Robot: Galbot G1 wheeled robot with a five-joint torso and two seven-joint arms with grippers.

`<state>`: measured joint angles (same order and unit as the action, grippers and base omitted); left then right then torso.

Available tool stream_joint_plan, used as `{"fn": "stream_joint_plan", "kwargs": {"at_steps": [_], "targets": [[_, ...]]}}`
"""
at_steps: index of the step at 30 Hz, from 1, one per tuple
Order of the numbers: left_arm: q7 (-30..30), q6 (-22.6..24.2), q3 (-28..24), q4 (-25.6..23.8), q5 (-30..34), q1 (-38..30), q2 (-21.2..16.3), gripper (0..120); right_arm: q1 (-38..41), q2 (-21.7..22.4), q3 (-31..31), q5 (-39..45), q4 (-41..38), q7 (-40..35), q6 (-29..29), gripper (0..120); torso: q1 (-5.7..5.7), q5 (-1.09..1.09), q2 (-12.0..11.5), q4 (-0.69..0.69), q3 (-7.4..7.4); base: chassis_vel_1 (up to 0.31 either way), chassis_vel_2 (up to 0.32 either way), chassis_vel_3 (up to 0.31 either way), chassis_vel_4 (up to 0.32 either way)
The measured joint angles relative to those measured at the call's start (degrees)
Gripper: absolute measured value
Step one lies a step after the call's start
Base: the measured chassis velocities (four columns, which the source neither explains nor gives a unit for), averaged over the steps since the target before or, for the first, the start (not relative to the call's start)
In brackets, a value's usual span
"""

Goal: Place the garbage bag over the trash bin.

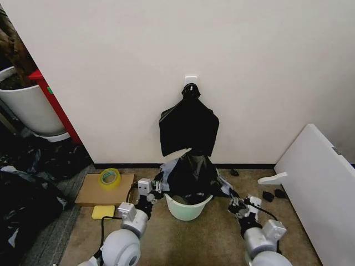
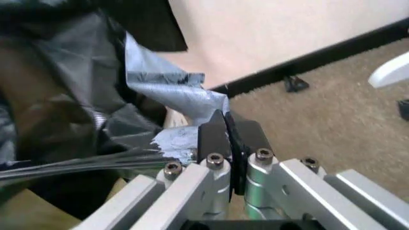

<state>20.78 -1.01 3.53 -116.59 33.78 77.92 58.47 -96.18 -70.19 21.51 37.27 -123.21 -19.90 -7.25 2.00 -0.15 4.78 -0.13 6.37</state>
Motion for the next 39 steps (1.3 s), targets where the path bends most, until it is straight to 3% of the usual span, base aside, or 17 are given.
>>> {"fn": "stream_joint_plan", "kwargs": {"at_steps": [7, 21, 30, 39], "targets": [[2.08, 2.97, 2.49, -1.81, -0.08, 6.01, -1.59, 0, 2.51, -1.22, -4.85, -2.58, 2.91, -0.14, -1.81, 0, 0.0, 0.0, 0.0, 0.01, 0.0, 0.0, 0.0, 0.0, 0.0], [3.65, 8.26, 2.52, -1.15, 1.72, 6.12, -4.95, 0, 3.68, -0.46, -6.79, -5.16, 4.52, -2.5, -7.06, 0, 0.0, 0.0, 0.0, 0.0, 0.0, 0.0, 0.0, 0.0, 0.0], [3.47, 9.95, 0.73, 1.73, 1.83, 2.53, -6.86, 0, 6.26, -0.11, -7.88, -6.53, 7.22, -3.0, -9.2, 0, 0.0, 0.0, 0.0, 0.0, 0.0, 0.0, 0.0, 0.0, 0.0], [3.47, 10.72, -1.11, 5.96, 1.75, -1.29, -4.7, 0, 10.32, -0.87, -9.26, -6.82, 11.23, -3.92, -10.53, 0, 0.0, 0.0, 0.0, 0.0, 0.0, 0.0, 0.0, 0.0, 0.0]]}}
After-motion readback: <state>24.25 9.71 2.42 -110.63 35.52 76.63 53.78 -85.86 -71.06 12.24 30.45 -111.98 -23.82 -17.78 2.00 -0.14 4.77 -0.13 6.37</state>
